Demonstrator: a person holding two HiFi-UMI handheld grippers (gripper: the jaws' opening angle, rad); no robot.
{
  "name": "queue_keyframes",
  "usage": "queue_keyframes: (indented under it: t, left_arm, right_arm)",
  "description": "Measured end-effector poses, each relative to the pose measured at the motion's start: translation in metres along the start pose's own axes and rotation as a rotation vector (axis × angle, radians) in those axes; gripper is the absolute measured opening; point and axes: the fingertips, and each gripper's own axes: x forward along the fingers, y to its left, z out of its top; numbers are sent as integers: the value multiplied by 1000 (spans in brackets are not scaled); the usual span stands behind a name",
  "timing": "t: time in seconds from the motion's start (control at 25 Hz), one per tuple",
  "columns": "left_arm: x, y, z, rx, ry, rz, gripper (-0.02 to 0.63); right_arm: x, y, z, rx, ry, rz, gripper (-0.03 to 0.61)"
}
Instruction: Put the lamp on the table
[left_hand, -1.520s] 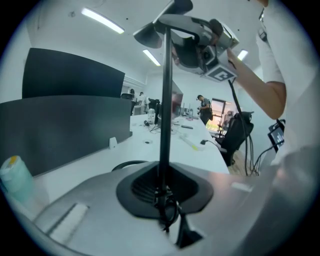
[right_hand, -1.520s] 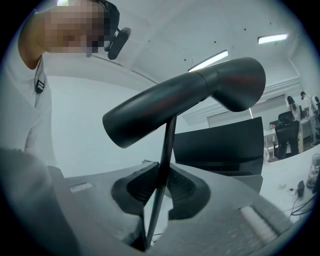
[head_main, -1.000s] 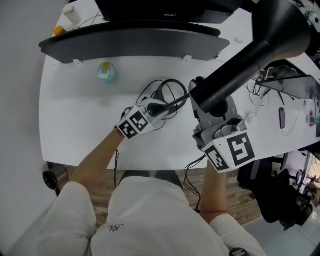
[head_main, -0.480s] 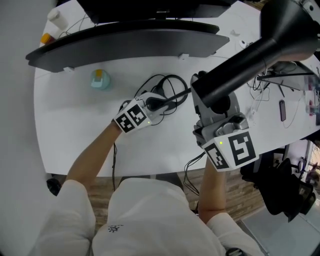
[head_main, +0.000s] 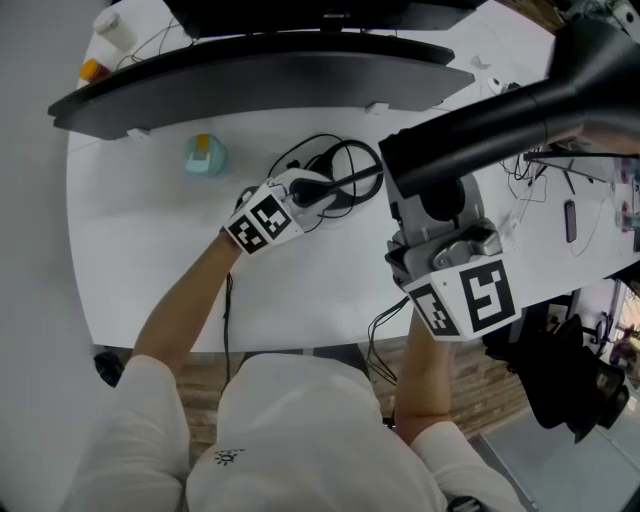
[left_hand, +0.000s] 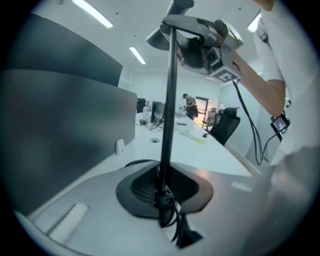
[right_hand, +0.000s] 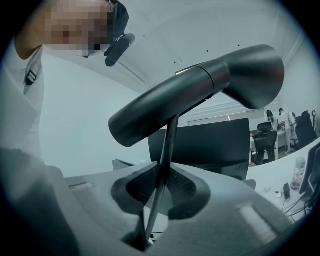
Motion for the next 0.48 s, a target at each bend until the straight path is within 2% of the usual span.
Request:
queue_keyframes:
  t: [0.48]
  left_arm:
    - [-2, 33, -11, -45, -18, 91, 49]
  right_arm:
    - [19, 20, -6, -49, 10, 33, 46]
